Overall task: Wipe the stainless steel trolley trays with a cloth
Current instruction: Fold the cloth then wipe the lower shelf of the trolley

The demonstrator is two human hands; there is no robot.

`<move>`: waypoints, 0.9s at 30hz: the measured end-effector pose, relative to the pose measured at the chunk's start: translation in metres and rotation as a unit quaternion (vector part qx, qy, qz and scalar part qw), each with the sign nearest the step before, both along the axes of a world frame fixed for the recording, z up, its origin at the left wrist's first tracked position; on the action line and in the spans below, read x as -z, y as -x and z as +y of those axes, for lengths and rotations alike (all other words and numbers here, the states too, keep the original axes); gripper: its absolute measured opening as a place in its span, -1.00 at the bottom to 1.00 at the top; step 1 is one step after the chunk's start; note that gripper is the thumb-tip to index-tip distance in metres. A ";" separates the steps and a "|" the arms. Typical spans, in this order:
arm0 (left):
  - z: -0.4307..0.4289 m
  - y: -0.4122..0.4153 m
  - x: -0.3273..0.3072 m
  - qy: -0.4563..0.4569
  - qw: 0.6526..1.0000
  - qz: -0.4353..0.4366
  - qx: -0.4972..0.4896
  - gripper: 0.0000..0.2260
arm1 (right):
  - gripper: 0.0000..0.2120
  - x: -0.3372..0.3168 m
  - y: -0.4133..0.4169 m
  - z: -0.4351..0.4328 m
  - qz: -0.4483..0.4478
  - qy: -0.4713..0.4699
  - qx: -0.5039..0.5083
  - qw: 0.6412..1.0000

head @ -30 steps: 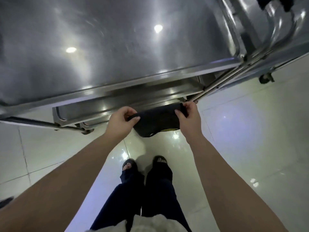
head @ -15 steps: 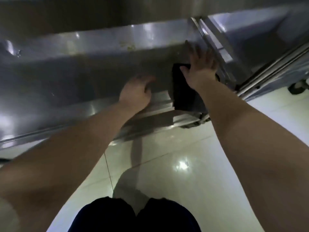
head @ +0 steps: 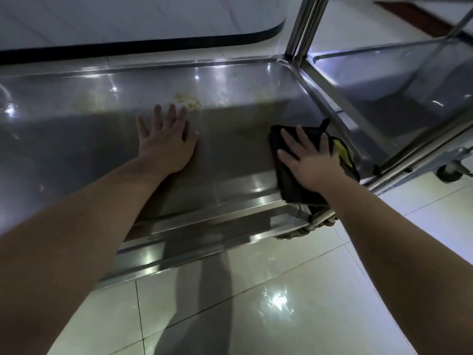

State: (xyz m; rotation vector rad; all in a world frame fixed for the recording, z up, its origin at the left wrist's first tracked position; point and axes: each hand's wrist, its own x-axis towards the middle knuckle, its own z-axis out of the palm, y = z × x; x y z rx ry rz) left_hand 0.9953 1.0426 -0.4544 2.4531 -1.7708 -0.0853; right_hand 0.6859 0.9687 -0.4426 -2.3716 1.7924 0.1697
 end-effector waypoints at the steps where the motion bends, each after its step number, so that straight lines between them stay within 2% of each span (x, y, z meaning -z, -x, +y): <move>1: -0.002 -0.001 0.002 -0.004 1.000 -0.001 -0.002 -0.41 | -0.46 -0.002 0.007 -0.016 0.004 -0.004 0.031 1.000; 3: -0.003 -0.004 0.005 -0.004 1.000 -0.006 0.005 -0.43 | -0.45 -0.004 0.011 -0.046 -0.001 -0.002 0.116 0.993; 5: -0.001 -0.005 0.005 -0.007 1.000 -0.007 0.014 -0.46 | -0.43 -0.003 -0.013 -0.057 -0.014 0.019 0.151 0.988; 7: 0.000 -0.003 0.002 -0.010 1.000 -0.003 0.009 -0.46 | -0.42 -0.001 -0.066 -0.045 -0.044 0.039 0.088 0.994; 11: 0.001 -0.002 -0.002 -0.010 1.000 0.006 -0.021 -0.46 | -0.47 0.003 -0.171 0.010 -0.070 0.042 -0.137 0.987; 14: 0.001 -0.003 -0.001 -0.006 1.000 0.002 -0.025 -0.46 | -0.48 0.003 -0.167 0.009 -0.074 0.040 -0.190 0.978; 18: -0.001 -0.002 -0.001 -0.015 1.000 -0.009 -0.012 -0.52 | -0.47 -0.001 -0.083 -0.047 -0.065 0.067 -0.074 0.993; 22: -0.002 -0.001 0.002 -0.010 1.000 -0.017 -0.006 -0.53 | -0.45 -0.008 -0.003 -0.075 -0.158 0.103 0.030 0.982; 24: -0.001 0.000 0.001 -0.006 1.000 -0.011 -0.012 -0.53 | -0.45 -0.007 -0.007 -0.074 -0.104 0.090 0.060 0.989; 27: 0.001 0.001 -0.004 -0.006 1.000 0.001 -0.015 -0.53 | -0.42 -0.008 -0.064 -0.056 -0.042 0.072 0.099 0.992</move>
